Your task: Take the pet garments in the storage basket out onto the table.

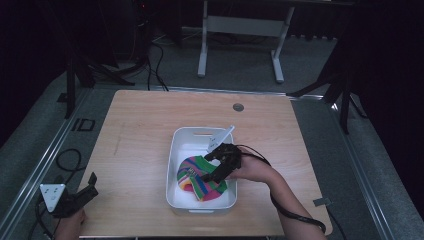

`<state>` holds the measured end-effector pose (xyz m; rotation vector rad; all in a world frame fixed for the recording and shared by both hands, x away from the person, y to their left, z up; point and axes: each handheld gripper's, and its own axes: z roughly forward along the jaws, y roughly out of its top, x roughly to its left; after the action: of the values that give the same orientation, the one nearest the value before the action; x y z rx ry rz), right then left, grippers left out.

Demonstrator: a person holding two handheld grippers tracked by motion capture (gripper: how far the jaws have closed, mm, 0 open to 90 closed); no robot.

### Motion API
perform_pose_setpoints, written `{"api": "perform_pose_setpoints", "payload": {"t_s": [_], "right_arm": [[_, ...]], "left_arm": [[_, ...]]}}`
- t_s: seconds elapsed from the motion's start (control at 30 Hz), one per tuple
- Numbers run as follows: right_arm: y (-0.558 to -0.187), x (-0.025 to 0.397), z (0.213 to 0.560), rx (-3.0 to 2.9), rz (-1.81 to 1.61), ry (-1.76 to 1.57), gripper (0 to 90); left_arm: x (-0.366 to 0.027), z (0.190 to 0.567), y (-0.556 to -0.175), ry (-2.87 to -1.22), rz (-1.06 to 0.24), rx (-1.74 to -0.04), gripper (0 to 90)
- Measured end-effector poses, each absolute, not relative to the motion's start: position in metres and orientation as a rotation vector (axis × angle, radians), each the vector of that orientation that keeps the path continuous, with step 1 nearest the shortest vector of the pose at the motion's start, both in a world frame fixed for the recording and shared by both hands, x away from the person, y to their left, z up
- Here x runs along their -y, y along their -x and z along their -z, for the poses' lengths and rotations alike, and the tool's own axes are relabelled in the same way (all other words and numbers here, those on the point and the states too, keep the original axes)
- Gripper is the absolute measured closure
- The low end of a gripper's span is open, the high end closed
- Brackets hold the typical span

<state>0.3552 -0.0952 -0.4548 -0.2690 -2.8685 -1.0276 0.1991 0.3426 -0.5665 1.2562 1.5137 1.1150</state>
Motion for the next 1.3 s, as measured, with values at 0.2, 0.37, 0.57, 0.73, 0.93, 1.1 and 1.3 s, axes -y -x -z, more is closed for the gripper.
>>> {"api": "perform_pose_setpoints", "payload": {"t_s": [0.2, 0.37, 0.57, 0.73, 0.93, 1.1, 1.3], "right_arm": [[-0.355, 0.081, 0.458, 2.867, 0.997, 0.273, 22.4], [-0.357, 0.066, 0.464, 2.868, 0.974, 0.289, 23.2], [-0.359, 0.050, 0.472, 2.901, 0.917, 0.306, 23.9], [-0.361, 0.037, 0.481, 2.925, 0.868, 0.325, 24.2], [-0.363, 0.021, 0.494, 2.986, 0.761, 0.365, 31.9], [-0.363, 0.016, 0.504, 3.033, 0.648, 0.373, 56.2], [-0.362, 0.023, 0.495, 3.094, 0.693, 0.371, 79.3]], "left_arm": [[-0.343, 0.566, -0.199, -1.255, -1.113, -1.512, 0.9], [-0.343, 0.566, -0.199, -1.255, -1.111, -1.511, 0.9], [-0.343, 0.566, -0.199, -1.256, -1.110, -1.511, 0.9], [-0.343, 0.566, -0.199, -1.255, -1.110, -1.510, 0.9], [-0.343, 0.566, -0.199, -1.257, -1.109, -1.508, 1.0], [-0.343, 0.566, -0.199, -1.258, -1.109, -1.506, 0.9], [-0.343, 0.566, -0.199, -1.257, -1.110, -1.507, 0.9]]}}
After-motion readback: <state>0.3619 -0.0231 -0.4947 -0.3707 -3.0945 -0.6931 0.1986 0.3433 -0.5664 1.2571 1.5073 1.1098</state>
